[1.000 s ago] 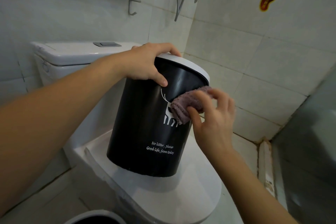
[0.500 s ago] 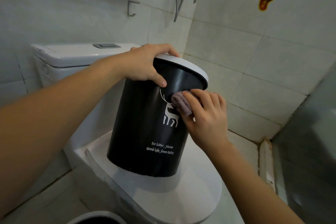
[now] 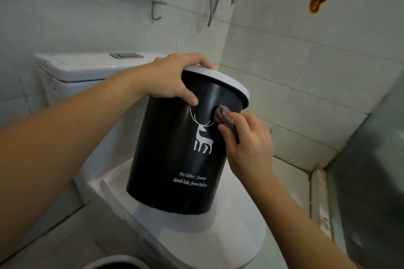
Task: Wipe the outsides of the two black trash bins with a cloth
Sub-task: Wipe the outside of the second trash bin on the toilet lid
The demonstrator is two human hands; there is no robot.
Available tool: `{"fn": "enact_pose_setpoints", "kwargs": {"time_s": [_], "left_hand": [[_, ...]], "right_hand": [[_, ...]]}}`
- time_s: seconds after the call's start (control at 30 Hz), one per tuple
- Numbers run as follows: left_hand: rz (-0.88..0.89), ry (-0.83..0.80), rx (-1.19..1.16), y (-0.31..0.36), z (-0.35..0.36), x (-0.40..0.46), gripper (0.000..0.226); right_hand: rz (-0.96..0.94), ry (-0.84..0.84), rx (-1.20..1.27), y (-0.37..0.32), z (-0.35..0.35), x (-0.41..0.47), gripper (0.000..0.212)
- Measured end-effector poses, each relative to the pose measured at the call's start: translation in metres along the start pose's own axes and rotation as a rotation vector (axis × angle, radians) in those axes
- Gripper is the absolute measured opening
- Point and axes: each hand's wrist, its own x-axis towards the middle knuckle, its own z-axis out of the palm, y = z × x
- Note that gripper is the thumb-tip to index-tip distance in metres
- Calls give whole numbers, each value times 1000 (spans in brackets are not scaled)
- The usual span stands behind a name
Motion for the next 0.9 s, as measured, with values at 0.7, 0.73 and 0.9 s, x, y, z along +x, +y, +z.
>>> {"fn": "enact_pose_setpoints", "kwargs": {"time_s": [0.7,0.73,0.9], "left_hand": [[0,20,-62,5,-5,-4,63],[2,21,-55,6,-5,-3,61],[37,52,101,18,0,4,57]], "right_hand": [[241,36,150,6,6,-10,28],[243,43,165,5,7,-10,30],[271,-1,341,-1,4,-12,43]]}}
